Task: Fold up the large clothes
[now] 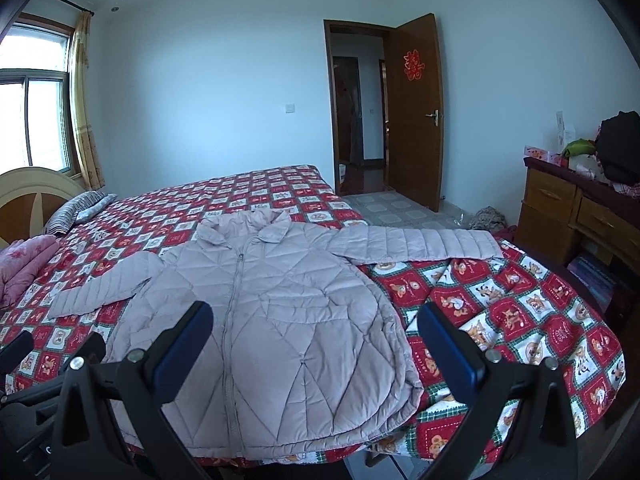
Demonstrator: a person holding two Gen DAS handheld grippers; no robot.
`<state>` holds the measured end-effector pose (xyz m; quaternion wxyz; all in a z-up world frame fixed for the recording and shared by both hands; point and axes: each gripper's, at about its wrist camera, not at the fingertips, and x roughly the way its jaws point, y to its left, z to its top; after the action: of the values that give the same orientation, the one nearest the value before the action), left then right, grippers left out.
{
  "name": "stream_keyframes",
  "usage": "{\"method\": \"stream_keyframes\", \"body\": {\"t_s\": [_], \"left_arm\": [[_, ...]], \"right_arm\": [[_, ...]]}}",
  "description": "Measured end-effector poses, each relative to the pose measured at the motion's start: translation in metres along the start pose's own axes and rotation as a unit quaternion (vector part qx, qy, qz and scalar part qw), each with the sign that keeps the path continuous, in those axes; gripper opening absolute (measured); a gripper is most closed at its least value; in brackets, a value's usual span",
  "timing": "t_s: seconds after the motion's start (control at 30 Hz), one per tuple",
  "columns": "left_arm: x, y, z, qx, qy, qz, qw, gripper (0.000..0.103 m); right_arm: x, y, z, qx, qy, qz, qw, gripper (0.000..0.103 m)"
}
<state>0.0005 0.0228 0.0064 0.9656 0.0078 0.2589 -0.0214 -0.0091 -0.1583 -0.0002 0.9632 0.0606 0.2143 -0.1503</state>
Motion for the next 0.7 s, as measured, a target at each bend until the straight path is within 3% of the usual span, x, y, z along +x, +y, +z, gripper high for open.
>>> {"method": "stream_keyframes", "body": {"t_s": [0.57, 0.7], "left_arm": [[0.006, -0.002, -0.002, 0.006, 0.011, -0.004, 0.9999, 0.102], [0.022, -0.001, -0.007, 0.01, 0.033, -0.024, 0.9991, 0.102]], "right_arm": [[0.004, 0.002, -0.003, 0.004, 0.006, 0.011, 1.0, 0.103], [0.016, -0.008, -0.006, 0.027, 0.013, 0.032, 0.999, 0.103]]}}
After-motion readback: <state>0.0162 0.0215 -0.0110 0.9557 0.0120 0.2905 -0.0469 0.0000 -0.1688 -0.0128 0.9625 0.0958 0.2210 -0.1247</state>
